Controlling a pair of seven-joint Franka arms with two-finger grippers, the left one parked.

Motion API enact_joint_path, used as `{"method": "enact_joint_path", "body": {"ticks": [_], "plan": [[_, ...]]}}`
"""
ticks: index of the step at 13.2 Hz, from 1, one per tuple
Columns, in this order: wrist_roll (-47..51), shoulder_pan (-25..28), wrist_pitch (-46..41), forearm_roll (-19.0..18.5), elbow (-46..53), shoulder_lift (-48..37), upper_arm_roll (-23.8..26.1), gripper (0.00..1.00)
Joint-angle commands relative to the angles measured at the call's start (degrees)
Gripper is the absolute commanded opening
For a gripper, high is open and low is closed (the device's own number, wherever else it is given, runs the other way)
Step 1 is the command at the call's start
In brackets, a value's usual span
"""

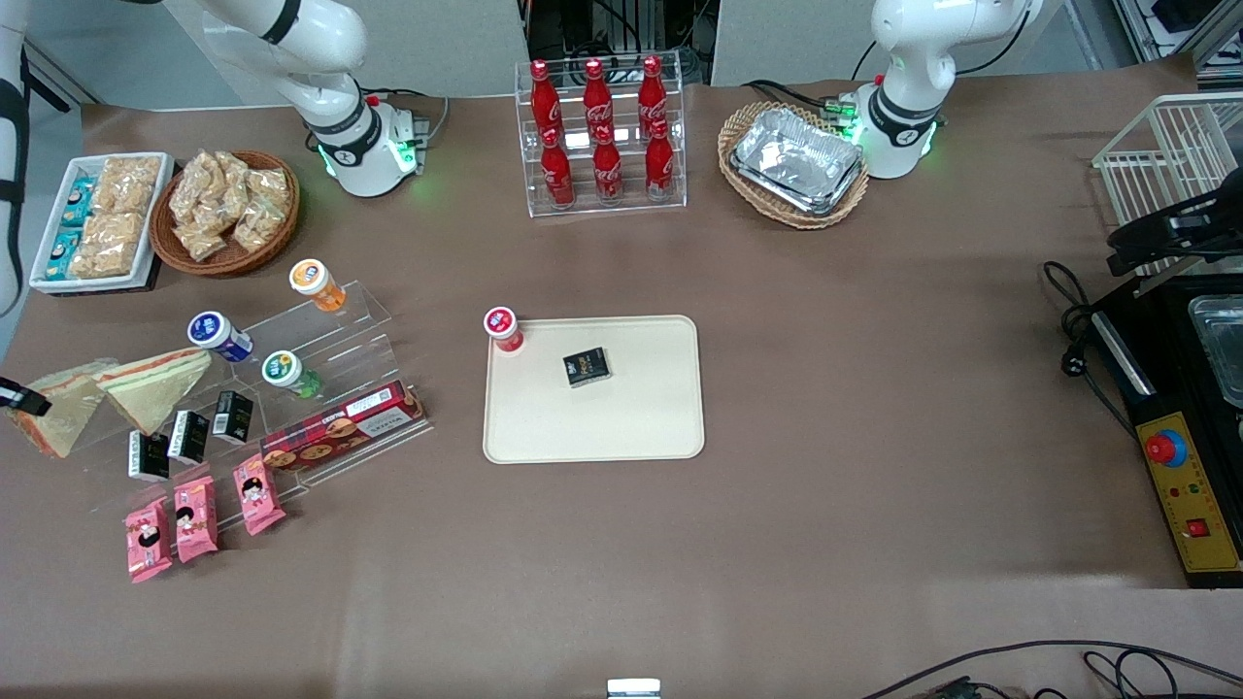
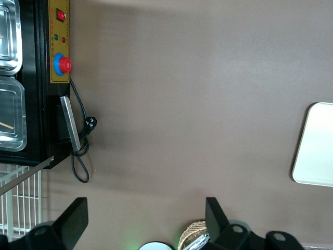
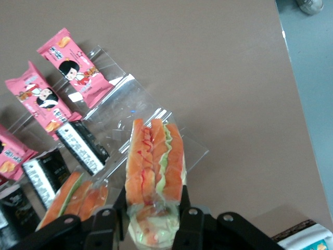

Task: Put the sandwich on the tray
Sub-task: 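Lift the sandwich out of the acrylic rack with the right gripper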

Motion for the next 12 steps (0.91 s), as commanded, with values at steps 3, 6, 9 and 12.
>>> {"method": "enact_joint_path", "body": {"ticks": [3,6,9,12], "plan": [[-1.9,0.3,-10.6,-0.6,7.7,-3.1,0.1,0.4],[-1.4,1.9,-16.1,0.0,12.1,-3.7,0.2,0.4],[8.2,5.9,-17.5,0.8,13.4,-4.5,0.2,0.4],[16.3,10.7,-17.5,2.5,13.4,-5.1,0.2,0.4]]}}
